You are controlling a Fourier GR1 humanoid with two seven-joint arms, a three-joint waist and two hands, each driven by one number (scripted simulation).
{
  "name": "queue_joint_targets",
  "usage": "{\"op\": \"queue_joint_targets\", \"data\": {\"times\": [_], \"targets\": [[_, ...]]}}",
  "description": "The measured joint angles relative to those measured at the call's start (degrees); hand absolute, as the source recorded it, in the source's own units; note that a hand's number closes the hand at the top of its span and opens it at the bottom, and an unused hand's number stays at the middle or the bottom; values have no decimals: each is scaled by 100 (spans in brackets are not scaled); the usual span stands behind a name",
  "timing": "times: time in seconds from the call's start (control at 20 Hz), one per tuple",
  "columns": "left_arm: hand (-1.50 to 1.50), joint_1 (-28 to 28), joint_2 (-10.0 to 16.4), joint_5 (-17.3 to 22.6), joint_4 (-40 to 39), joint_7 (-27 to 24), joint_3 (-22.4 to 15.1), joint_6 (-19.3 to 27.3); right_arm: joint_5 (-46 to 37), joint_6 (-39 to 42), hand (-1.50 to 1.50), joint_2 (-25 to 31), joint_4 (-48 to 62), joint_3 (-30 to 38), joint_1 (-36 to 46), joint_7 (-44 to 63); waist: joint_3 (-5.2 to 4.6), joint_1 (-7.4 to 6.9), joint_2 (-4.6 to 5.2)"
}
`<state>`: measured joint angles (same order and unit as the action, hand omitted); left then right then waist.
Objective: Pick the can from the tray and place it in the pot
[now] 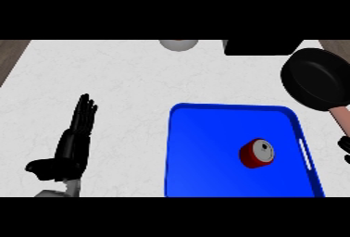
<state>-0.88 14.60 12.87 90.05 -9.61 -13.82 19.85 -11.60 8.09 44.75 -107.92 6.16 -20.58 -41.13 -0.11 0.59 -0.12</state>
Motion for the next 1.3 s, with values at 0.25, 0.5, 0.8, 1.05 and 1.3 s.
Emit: {"op": "queue_joint_targets", "data": {"times": [0.25, 0.5, 0.8, 1.05, 1.3], "targets": [[0, 37, -114, -81, -61, -85, 35, -77, -851, -53, -150, -414, -283, -593, 123, 825, 5, -45, 8], [0, 83, -154, -181, 60, 59, 79, -126, -1537, 87, -150, -713, -374, -958, 309, 1481, 9, -61, 9], [0, 72, -247, -273, 128, 145, 177, -215, -2219, 307, -150, -1078, 76, -1254, 805, 1968, 10, -73, 12], [0, 6, -417, -447, -19, 117, 281, -311, -2580, 413, -150, -1412, 422, -1280, 956, 1798, 10, -60, 10], [0, 10, -554, -558, 6, 178, 384, -395, -3027, 382, -150, -1818, 700, -1390, 1202, 1849, 11, -61, 11]]}}
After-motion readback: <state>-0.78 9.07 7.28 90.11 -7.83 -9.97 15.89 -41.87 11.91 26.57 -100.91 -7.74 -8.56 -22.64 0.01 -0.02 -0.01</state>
